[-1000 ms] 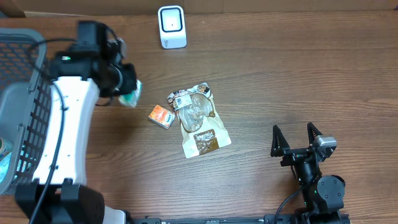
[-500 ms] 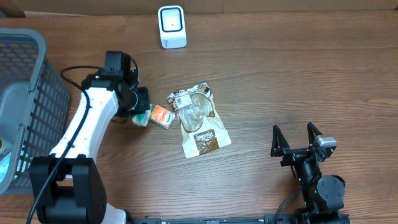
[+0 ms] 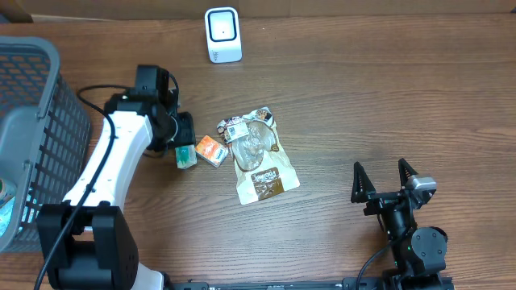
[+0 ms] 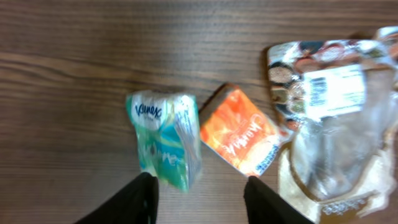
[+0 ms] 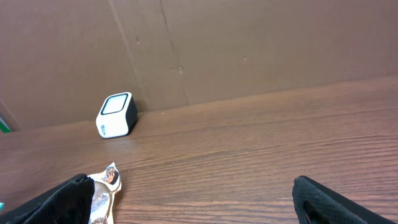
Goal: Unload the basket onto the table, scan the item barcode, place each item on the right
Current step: 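Carry the green pack to the table and release it beside the orange pack, then lower the left gripper into the basket and grasp the mint tissue pack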
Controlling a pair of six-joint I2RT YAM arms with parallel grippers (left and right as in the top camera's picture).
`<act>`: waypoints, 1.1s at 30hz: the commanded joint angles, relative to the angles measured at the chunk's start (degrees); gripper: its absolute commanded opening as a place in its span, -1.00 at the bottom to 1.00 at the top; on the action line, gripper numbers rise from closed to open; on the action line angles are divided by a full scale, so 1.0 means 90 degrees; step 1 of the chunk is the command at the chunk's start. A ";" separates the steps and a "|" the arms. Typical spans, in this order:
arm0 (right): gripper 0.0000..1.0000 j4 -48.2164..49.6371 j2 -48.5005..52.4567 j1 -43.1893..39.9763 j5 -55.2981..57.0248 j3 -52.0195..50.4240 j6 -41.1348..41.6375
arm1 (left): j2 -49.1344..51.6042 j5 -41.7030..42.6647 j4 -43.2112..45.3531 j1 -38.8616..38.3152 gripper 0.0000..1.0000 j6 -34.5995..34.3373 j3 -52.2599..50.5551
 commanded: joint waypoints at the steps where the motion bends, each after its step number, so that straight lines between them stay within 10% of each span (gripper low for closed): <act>1: 1.00 0.0046 -0.0063 -0.0027 -0.0002 -0.0066 0.0000 | -0.0204 -0.0032 -0.0665 -0.0029 0.11 0.0121 0.1321; 7: 1.00 0.0046 -0.0063 -0.0027 -0.0002 -0.0066 0.0000 | -0.0204 -0.0073 -0.2135 0.0126 0.61 0.0733 0.3548; 17: 1.00 0.0046 -0.0063 -0.0027 -0.0002 -0.0066 0.0000 | -0.0204 -0.0066 -0.3235 0.2001 0.75 0.0663 0.5940; 33: 1.00 0.0046 -0.0063 -0.0027 -0.0002 -0.0066 0.0000 | -0.0168 -0.0284 -0.2144 0.5532 0.66 0.0063 0.3704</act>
